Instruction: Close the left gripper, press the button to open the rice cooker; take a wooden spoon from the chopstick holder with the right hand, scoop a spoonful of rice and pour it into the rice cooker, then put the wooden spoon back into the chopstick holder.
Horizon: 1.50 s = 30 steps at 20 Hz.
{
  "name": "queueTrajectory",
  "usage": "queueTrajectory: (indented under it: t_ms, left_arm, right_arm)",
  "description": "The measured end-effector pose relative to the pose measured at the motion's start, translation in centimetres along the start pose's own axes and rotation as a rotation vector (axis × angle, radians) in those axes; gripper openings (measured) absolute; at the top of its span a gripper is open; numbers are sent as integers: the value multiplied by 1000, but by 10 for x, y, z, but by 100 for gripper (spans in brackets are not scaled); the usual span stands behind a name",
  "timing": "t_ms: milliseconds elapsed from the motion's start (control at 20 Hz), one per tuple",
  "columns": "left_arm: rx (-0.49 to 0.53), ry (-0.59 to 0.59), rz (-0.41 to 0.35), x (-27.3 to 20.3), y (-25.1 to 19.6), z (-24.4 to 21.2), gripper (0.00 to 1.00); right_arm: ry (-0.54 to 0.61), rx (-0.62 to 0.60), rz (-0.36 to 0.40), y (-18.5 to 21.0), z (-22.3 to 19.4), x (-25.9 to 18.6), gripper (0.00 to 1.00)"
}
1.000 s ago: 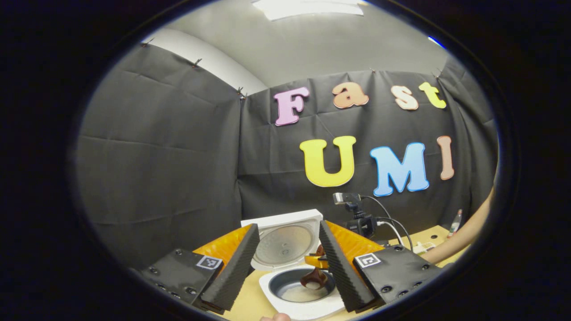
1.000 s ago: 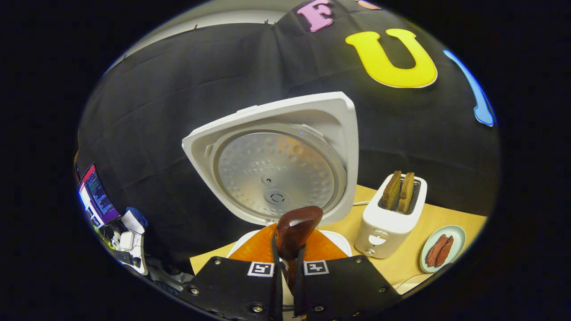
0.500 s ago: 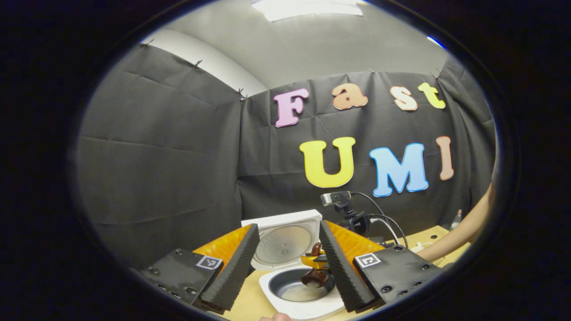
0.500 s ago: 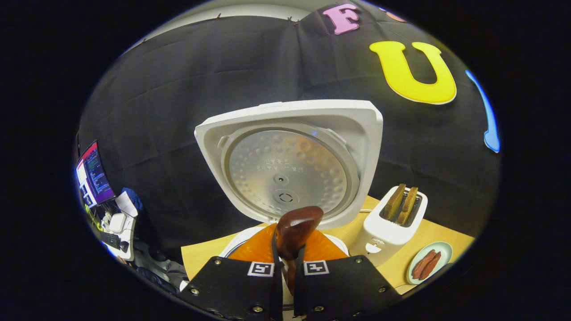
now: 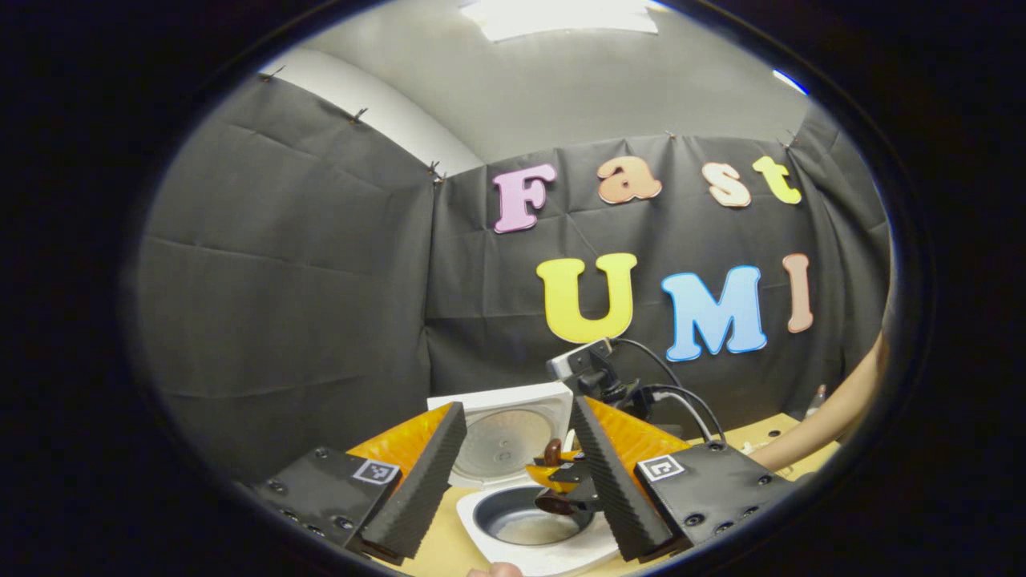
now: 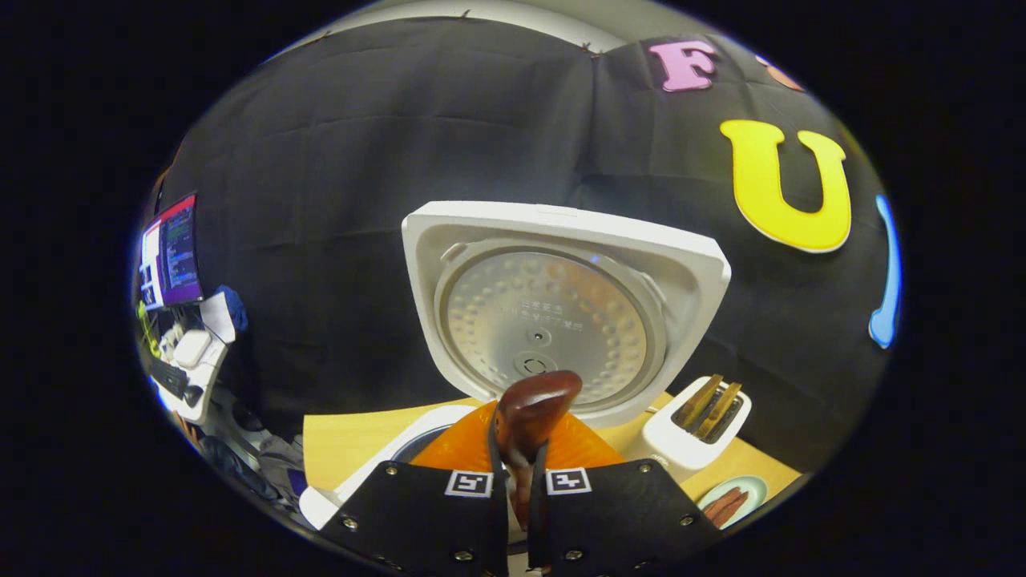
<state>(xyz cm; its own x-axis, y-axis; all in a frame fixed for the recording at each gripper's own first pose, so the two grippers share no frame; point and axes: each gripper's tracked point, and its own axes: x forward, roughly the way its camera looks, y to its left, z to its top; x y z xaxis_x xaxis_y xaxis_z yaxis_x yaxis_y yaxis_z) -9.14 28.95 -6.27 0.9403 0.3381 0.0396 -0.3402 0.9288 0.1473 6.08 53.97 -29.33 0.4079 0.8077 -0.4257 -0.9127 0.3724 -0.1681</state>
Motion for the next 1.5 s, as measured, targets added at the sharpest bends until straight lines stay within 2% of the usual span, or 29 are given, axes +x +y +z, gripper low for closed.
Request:
queueTrajectory:
  t_ms: [150,500,650,750,1200,1350,1400,1500]
  left_arm:
    - [6,-3,-2,-1,-1,2,97]
    - [10,-2,-18,-4,-6,2,97]
    - [18,3,-19,-5,-7,2,97]
    - [21,5,-23,-6,-11,2,97]
    - [32,19,-37,-16,-16,1,97]
    - [7,25,-24,-23,-11,0,97]
    - [-7,25,-16,-26,-8,-2,88]
    - [-33,31,-14,-31,-5,-2,89]
  right_arm:
    - [-1,-60,16,8,0,1,10]
    - [-7,-166,3,11,2,-4,10]
    - [-27,-131,19,17,6,-7,10]
    - [-18,-147,0,14,6,-8,10]
    - [-29,-118,13,19,8,-14,10]
    - [-36,-82,11,15,11,-15,10]
    - [-43,-58,6,12,14,-17,10]
    - [-73,34,14,7,25,-24,10]
